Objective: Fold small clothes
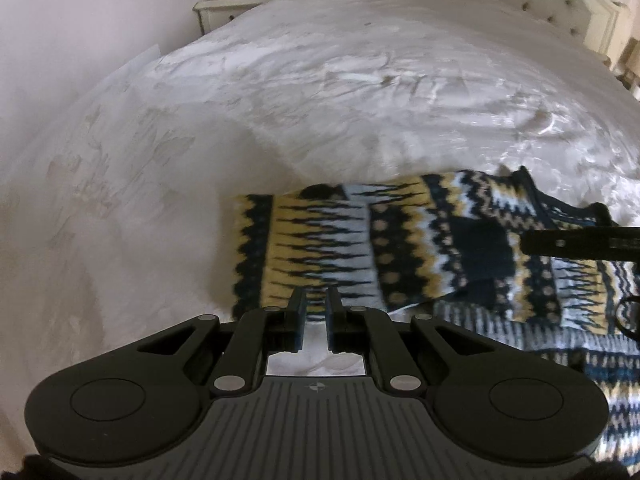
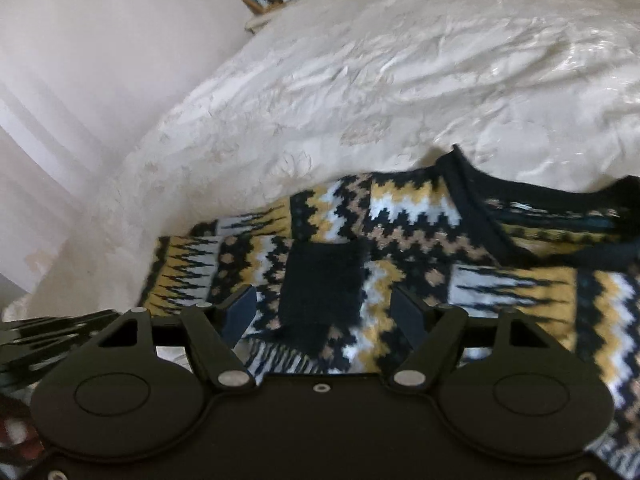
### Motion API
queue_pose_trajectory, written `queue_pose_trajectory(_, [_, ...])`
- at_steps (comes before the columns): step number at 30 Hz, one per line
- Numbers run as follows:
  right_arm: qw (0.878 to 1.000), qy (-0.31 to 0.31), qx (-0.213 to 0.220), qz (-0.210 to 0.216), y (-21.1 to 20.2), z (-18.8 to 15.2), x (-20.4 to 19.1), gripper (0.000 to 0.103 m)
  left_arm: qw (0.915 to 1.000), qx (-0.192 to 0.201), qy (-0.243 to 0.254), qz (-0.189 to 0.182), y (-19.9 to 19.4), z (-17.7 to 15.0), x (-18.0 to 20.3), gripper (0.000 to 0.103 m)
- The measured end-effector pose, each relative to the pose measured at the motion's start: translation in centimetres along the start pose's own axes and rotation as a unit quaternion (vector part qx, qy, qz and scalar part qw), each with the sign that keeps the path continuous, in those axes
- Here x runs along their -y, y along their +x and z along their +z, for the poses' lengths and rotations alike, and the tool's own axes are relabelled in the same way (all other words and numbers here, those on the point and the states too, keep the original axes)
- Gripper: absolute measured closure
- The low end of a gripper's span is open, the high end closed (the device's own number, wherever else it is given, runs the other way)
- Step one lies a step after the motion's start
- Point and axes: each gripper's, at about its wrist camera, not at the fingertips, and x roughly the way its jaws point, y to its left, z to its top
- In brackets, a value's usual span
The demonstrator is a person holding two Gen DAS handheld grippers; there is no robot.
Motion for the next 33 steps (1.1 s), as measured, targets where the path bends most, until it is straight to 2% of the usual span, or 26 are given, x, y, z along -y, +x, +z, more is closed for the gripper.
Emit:
queue_pose_trajectory(6, [0.999,0.008,-0.027,-0.014,3.8,0.4,-0.1,0.026,0.9999,-0.008,-0.005,0.006,0.5,-0.3,-2.0,0.093])
queue_pose_trajectory(12, [0.998,0.038,-0.041,-0.02,5.9,0.4,0.3,0.025,0.9998,-0.012,-0.014,-0.004,0.9,-0.3,-4.0,0.093])
queue_pose_trajectory(14, [0.998,0.046,-0.044,-0.018,6.2,0.5,0.3,0.035,0.9996,-0.013,-0.023,-0.004,0.9,-0.3,-4.7,0.093])
queue_pose_trajectory(16, [0.997,0.049,-0.052,-0.033,6.4,0.7,0.2,0.068,0.9995,-0.013,-0.03,-0.001,0.9,-0.2,-5.1,0.093])
queue_pose_trajectory(18, [0.996,0.055,-0.057,-0.029,6.5,1.1,0.2,0.086,0.9994,-0.012,-0.032,0.004,0.8,-0.2,-5.3,0.093])
queue_pose_trajectory(20, [0.998,0.04,-0.05,-0.026,5.8,1.4,-0.5,0.088,0.9993,-0.009,-0.035,0.007,0.7,-0.1,-5.3,0.093])
queue_pose_trajectory(23, [0.999,0.029,-0.03,-0.012,3.3,2.3,-1.4,0.088,0.9993,-0.001,-0.037,0.008,0.3,0.2,-4.9,0.093])
queue_pose_trajectory(26, [0.999,0.033,0.009,0.005,-1.2,3.1,-1.4,0.088,0.9992,0.01,-0.039,0.005,0.0,0.6,-4.1,0.093])
queue_pose_trajectory(30, [0.998,0.029,0.061,0.005,-8.2,3.9,0.1,0.088,0.9989,0.026,-0.039,-0.008,-0.8,1.1,-2.2,0.093])
queue_pose_trajectory(33, [0.996,0.05,0.072,0.024,-12.0,4.5,2.0,0.088,0.9988,0.032,-0.034,-0.018,-1.0,1.2,-0.5,0.093])
